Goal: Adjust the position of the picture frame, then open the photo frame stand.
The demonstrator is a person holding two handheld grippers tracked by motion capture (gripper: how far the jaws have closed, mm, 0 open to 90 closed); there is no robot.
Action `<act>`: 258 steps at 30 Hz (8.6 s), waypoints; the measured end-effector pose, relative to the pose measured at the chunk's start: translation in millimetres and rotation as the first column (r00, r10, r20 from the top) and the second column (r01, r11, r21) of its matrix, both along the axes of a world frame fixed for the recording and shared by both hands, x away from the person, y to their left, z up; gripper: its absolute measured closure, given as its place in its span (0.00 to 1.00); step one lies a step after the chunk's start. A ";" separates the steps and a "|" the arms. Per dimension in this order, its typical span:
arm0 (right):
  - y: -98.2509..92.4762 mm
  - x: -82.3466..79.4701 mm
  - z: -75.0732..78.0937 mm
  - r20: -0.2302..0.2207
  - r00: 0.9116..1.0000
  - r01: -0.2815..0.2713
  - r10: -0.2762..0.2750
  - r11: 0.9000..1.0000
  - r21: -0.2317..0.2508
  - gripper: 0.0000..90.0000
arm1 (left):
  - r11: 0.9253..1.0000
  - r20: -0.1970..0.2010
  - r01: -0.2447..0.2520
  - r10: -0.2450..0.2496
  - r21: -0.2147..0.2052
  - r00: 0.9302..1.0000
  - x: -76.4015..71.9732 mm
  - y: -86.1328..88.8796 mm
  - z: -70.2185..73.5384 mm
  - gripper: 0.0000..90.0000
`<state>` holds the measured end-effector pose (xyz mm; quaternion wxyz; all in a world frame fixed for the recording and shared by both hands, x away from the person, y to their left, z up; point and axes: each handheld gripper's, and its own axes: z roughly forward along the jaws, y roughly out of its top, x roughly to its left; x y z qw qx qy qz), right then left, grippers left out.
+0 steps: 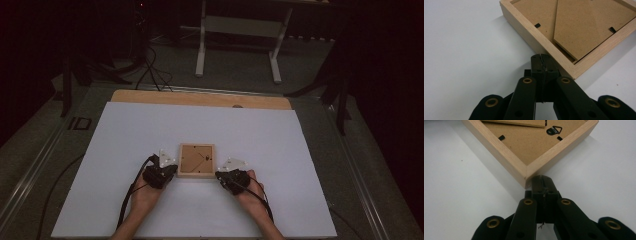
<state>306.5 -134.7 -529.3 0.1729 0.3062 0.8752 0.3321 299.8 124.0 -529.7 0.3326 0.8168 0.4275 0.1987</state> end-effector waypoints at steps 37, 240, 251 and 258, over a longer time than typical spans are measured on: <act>-19.1 7.8 2.9 0.015 0.996 0.085 -0.086 0.994 0.064 0.73 | 0.997 0.019 -0.024 0.025 -0.068 0.999 4.1 1.7 6.6 0.68; -4.0 -2.7 11.2 0.077 0.997 -0.015 0.003 0.987 0.158 0.97 | 0.974 -0.254 0.034 -0.091 -0.222 0.963 51.8 -38.7 38.8 0.51; -4.0 -2.8 11.3 0.075 0.997 -0.018 0.006 0.987 0.159 0.96 | 0.976 -0.293 0.027 -0.090 -0.215 0.952 54.2 -41.1 36.7 0.58; -4.5 -2.2 11.7 0.070 0.997 -0.026 0.015 0.987 0.160 0.90 | 0.983 -0.251 0.044 -0.089 -0.179 0.964 50.2 -44.4 38.0 0.59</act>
